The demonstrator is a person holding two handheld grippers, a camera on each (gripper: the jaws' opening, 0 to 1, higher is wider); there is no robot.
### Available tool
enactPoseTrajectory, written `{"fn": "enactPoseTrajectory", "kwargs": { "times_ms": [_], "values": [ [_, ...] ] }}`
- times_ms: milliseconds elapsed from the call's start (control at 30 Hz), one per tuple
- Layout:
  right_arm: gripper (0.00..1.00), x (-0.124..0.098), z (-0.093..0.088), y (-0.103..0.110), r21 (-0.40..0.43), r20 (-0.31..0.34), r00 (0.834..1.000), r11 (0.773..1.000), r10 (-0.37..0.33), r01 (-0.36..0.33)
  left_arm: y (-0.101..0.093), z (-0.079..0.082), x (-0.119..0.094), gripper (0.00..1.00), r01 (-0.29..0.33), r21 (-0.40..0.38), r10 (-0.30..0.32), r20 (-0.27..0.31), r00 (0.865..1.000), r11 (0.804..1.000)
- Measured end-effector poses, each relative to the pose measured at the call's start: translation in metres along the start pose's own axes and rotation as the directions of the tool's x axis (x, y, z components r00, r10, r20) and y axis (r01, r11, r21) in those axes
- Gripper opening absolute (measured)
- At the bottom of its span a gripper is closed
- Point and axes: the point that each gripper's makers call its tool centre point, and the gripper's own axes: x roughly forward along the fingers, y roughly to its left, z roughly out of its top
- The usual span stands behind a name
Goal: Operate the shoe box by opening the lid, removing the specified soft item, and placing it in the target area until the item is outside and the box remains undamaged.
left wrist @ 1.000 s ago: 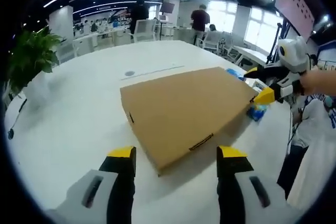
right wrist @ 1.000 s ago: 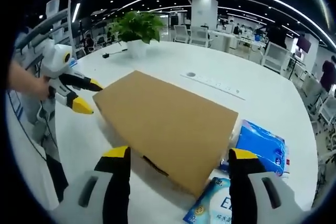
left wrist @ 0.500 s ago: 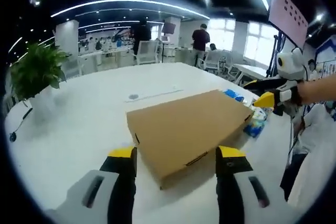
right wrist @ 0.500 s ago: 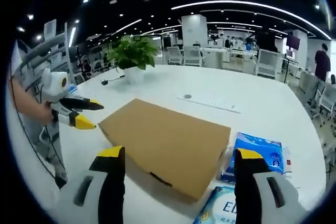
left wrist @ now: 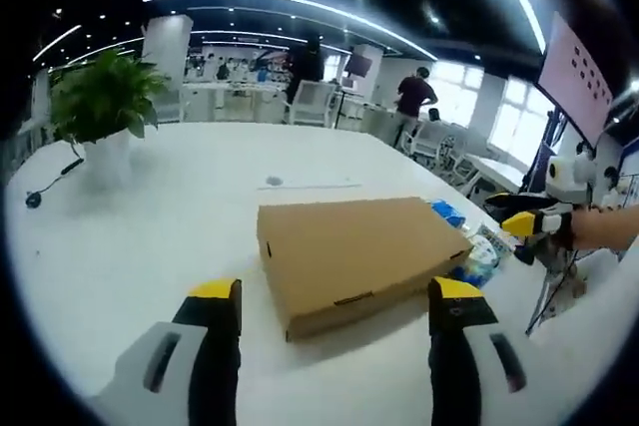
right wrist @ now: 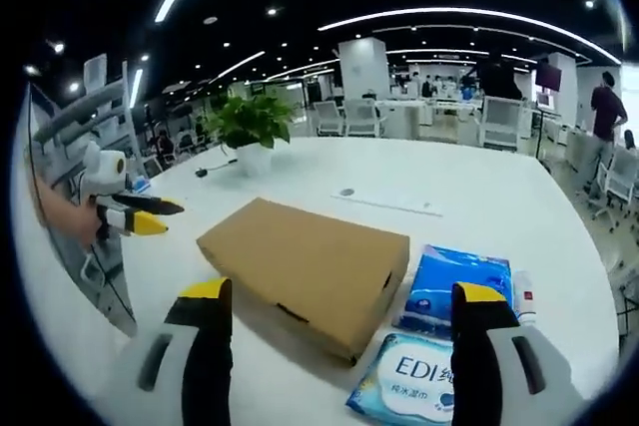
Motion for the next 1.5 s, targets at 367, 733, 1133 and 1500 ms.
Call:
{"fn": "enactPoseTrajectory", "kwargs": {
  "times_ms": [367, 733, 1133, 1500],
  "values": [
    [0.93, -0.034, 0.01, -0.004, -0.007, 0.104, 0.994, 1.0, 0.013, -0.013, -0.012, -0.026, -0.037, 0.6, -0.053, 0.048, 0.053, -0.01, 0.999, 0.997],
    [0.94, -0.074, 0.015, 0.0, 0.015, 0.298, 0.953, 0.999, -0.055, 0.052, -0.008, -0.008, -0.079, 0.99, -0.142, 0.005, 0.14, 0.134, 0.981, 0.99],
    [0.99, -0.092, 0.0, 0.02, 0.006, 0.258, 0.963, 0.997, -0.079, 0.08, -0.001, -0.034, -0.096, 0.99, -0.122, 0.033, 0.12, 0.06, 0.991, 0.992],
    [0.99, -0.085, -0.008, 0.052, -0.084, 0.17, 0.985, 0.995, -0.041, 0.056, 0.009, -0.034, -0.104, 0.99, -0.105, -0.008, 0.106, 0.068, 0.992, 0.994]
  ]
}}
